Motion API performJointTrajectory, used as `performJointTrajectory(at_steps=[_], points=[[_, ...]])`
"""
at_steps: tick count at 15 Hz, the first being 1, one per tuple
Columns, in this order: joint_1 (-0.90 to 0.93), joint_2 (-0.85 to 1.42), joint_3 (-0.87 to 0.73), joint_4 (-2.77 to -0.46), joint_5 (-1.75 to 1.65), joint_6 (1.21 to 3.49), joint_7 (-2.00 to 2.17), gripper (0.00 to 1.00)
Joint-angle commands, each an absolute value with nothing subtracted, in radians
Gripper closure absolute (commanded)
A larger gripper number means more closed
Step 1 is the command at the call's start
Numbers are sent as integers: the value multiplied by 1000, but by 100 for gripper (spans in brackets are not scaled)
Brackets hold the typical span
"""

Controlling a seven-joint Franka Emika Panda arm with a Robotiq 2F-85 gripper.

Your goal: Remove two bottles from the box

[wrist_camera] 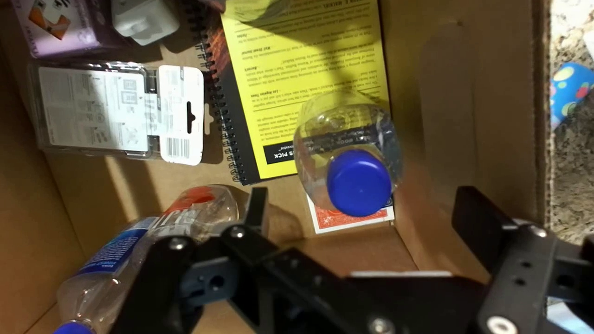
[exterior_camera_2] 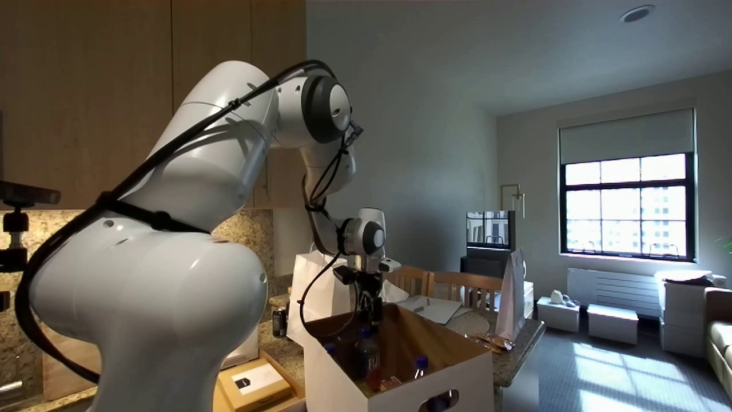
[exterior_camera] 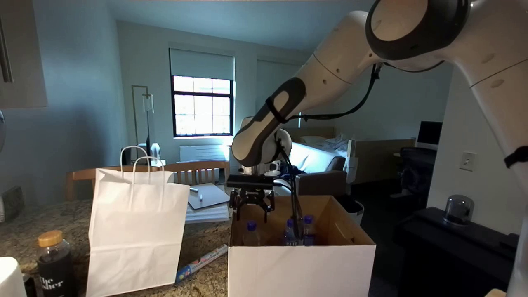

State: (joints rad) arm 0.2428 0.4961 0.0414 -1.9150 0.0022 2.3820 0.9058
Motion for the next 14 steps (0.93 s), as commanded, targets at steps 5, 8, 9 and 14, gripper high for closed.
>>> performJointTrajectory(at_steps=[5, 8, 9, 14], points=[[254, 516, 24, -1903, 3, 2383, 912, 38], [247, 513, 29, -1911, 18, 2383, 903, 59], [246, 510, 29, -1917, 21, 2386, 904, 65], [205, 458, 34, -2011, 101, 2438, 887, 42]])
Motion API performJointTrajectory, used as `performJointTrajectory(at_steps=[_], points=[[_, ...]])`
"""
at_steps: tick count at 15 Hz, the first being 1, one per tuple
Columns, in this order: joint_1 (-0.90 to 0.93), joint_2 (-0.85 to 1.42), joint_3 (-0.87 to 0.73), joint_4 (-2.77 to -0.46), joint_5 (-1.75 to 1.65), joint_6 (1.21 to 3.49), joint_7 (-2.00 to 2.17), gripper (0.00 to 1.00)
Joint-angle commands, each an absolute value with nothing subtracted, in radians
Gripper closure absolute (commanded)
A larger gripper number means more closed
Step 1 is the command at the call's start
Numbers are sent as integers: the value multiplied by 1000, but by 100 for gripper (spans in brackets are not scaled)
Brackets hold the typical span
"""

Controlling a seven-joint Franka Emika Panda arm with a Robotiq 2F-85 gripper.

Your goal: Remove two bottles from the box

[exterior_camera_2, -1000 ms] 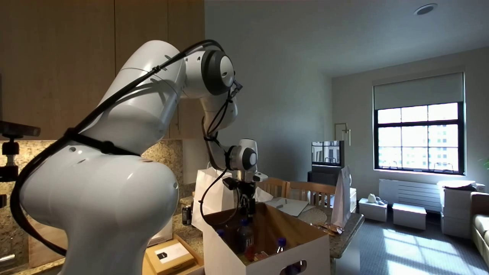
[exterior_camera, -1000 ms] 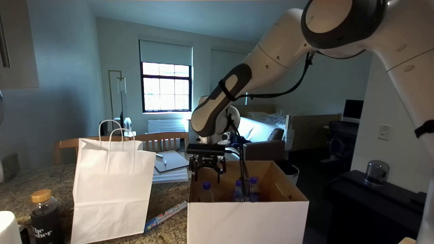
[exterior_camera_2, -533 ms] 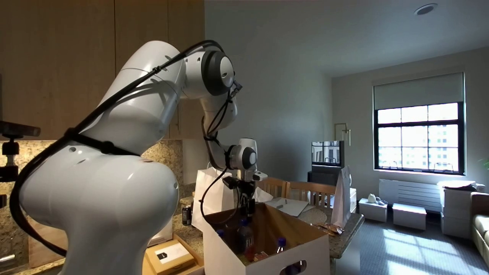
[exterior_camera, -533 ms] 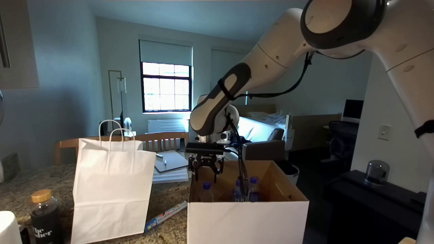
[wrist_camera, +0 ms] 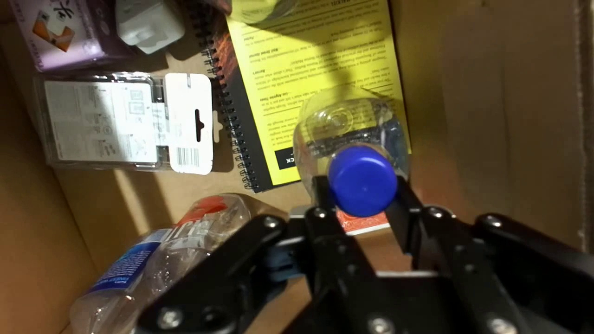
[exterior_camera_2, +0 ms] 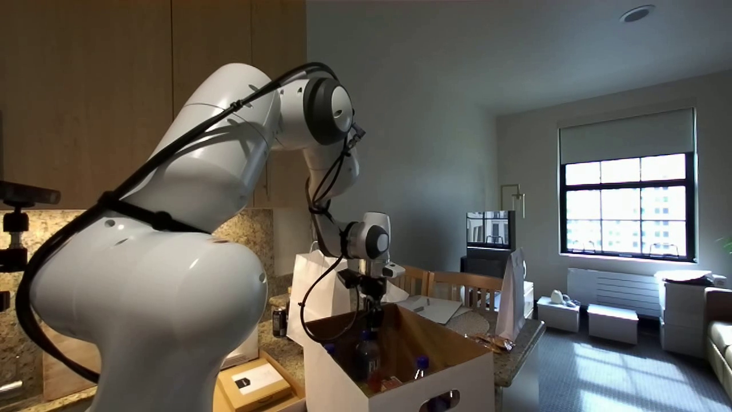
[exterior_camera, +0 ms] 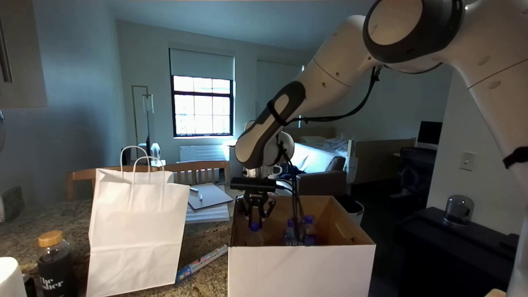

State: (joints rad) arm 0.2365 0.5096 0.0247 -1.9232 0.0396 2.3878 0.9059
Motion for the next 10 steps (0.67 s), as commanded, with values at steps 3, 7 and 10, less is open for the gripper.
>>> performJointTrajectory(at_steps=[3, 7, 10], points=[[186, 430, 47, -2055, 161, 2477, 862, 28], [178, 410, 58, -2092, 206, 2510, 837, 64], [179, 412, 71, -2084, 230, 2519, 818, 85]])
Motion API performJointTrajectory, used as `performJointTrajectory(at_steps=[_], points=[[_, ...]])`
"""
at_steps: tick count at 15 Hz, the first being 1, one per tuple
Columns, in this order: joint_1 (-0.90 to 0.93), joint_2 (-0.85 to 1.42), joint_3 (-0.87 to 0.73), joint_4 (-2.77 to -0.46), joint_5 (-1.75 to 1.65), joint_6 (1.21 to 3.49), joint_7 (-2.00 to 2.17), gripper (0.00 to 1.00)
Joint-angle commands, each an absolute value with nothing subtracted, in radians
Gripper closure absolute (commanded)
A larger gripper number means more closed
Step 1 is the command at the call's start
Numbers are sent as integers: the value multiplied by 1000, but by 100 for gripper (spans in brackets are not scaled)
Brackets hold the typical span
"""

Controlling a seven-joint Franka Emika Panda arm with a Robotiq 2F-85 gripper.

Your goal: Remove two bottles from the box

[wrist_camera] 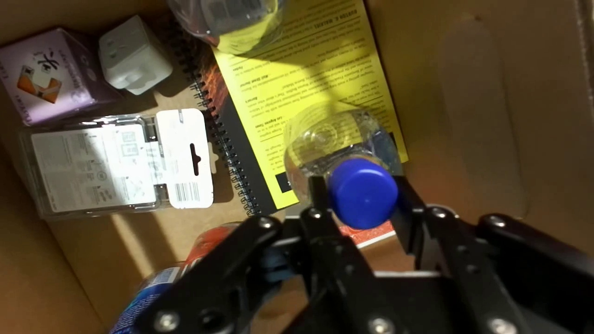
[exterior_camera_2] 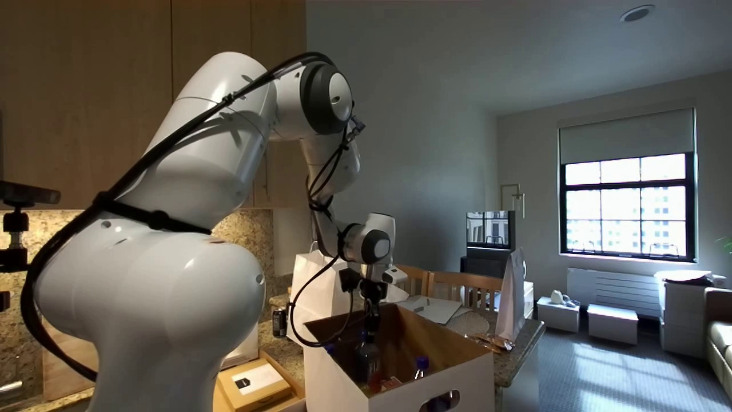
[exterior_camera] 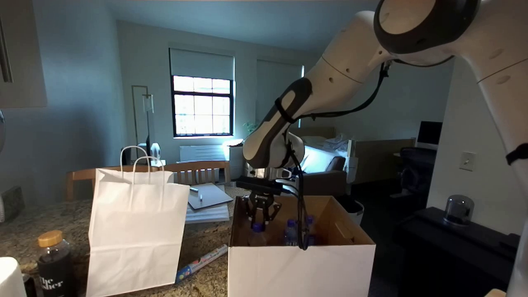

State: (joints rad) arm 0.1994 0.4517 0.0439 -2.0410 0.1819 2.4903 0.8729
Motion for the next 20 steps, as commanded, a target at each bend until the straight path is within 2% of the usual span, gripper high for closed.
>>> performJointTrajectory(at_steps=[1, 2, 5, 8, 11, 16, 20], points=[[178, 411, 75, -2082, 238, 2517, 810, 90], [177, 406, 76, -2085, 243, 2517, 807, 86], [175, 363, 72, -2121, 252, 2529, 810, 86], [181, 224, 50, -2235, 225, 2557, 832, 85], [190, 71, 7, -2317, 114, 2493, 885, 86], [151, -193, 45, -2336, -13, 2214, 830, 85], [155, -334, 132, -2209, -97, 1949, 773, 85]])
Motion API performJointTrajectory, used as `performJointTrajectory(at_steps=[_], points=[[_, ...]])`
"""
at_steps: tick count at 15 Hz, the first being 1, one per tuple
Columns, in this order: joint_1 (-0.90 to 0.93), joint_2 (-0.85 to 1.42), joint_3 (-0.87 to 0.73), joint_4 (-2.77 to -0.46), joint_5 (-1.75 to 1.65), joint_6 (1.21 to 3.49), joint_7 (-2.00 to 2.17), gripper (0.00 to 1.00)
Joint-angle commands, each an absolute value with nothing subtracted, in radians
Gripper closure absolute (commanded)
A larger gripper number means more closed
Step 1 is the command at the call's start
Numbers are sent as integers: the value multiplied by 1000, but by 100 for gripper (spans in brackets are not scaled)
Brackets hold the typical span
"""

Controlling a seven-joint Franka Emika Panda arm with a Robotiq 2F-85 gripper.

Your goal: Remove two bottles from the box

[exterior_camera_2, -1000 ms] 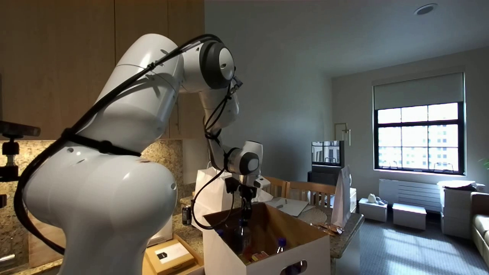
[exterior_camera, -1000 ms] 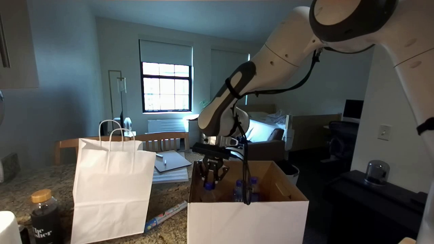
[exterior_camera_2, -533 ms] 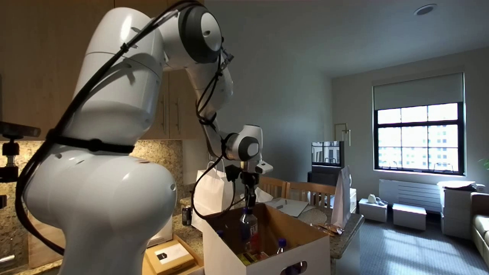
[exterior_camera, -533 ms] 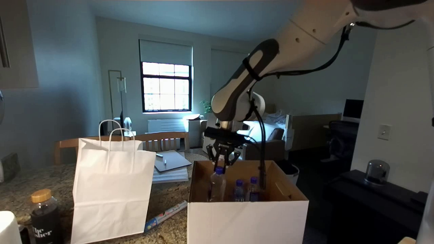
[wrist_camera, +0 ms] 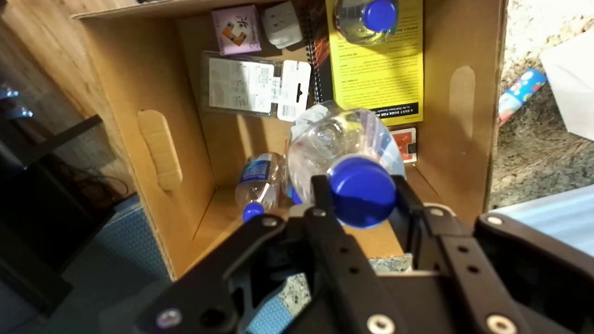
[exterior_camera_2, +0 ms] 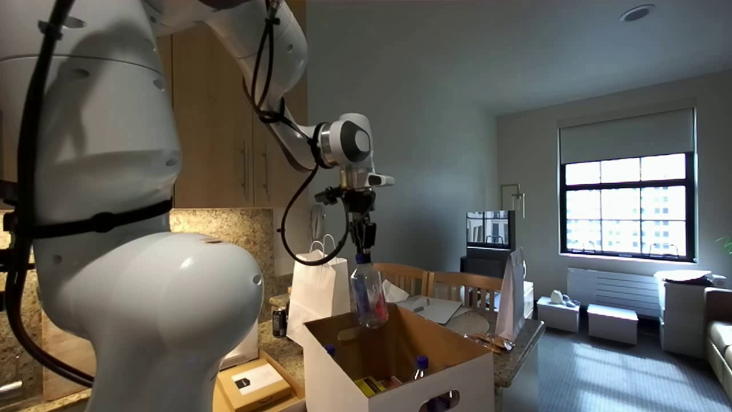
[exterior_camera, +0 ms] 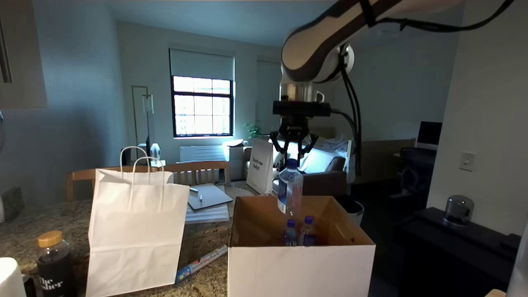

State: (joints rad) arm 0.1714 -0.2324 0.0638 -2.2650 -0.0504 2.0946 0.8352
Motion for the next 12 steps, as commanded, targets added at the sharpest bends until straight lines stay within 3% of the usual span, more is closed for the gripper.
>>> performJointTrajectory(at_steps=[1, 6, 12], points=[[160, -353, 158, -2160, -106, 1891, 757, 85], [183, -340, 279, -1900, -101, 1738, 637, 85], [218, -214, 374, -1795, -109, 1746, 467, 86]])
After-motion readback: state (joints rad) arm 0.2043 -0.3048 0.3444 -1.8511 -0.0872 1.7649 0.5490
